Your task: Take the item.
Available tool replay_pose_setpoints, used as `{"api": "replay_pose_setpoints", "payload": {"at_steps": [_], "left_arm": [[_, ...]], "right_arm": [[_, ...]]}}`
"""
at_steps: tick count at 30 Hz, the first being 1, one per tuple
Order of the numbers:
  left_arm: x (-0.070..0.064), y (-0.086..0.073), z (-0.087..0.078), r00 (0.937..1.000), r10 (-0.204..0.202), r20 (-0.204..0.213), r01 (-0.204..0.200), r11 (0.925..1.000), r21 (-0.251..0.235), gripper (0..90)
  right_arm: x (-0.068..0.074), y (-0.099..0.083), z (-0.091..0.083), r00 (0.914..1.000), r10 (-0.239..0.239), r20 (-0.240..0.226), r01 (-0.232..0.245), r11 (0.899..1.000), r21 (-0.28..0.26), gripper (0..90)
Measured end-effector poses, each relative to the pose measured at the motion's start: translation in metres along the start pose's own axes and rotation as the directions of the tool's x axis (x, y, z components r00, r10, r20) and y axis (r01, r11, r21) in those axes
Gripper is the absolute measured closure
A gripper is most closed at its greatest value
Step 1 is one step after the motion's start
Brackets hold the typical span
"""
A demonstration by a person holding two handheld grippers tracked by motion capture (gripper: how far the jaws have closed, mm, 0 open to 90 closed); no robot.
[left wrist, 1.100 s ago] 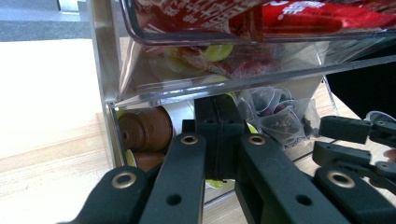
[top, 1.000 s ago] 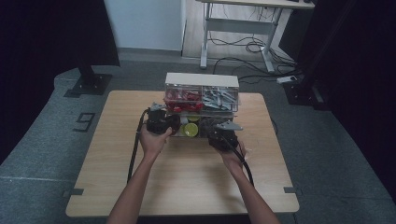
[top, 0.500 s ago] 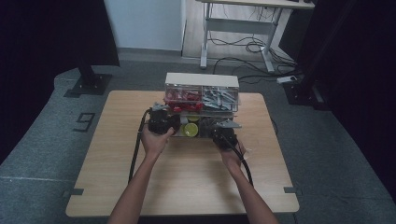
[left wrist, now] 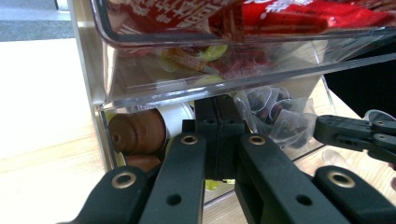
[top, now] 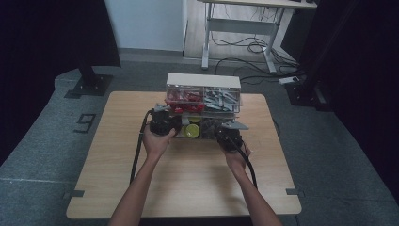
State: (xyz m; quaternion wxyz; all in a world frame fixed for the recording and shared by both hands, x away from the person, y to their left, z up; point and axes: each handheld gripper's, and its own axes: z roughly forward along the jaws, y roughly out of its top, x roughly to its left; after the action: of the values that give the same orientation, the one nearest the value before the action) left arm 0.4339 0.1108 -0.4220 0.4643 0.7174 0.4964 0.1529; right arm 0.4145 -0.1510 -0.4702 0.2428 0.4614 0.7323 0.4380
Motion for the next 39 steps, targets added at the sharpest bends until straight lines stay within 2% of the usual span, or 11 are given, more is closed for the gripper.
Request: {"api": "replay_pose_setpoints", "payload": {"at_steps": [18,27,33,39], "left_arm": [[-0.001,0.000,0.000,1.0000,0.003,0.000,-0.003,1.0000,0.001,90.0],[-0.001,0.000,0.000,1.0000,0.005,-0.001,-0.005,1.0000,0.000,90.0],[-0.001,0.000,0.001,1.0000,0.003,-0.002,-0.003,1.0000,0.002,90.0],[-0.002,0.001,0.001,1.0000,0.004,-0.006,-0.004,1.0000,0.004,90.0]], "right_arm": [[0.004,0.007,-0.032,0.9985,-0.037,-0.040,0.034,0.997,-0.067,89.1],[-0.003,0.005,-0.049,0.9968,-0.012,-0.079,0.004,0.995,-0.098,89.1],[-0.008,0.005,-0.061,0.9968,-0.011,-0.080,0.002,0.993,-0.115,89.1],[-0.014,0.002,-0.066,0.9971,-0.001,-0.076,-0.008,0.993,-0.120,89.1]]}}
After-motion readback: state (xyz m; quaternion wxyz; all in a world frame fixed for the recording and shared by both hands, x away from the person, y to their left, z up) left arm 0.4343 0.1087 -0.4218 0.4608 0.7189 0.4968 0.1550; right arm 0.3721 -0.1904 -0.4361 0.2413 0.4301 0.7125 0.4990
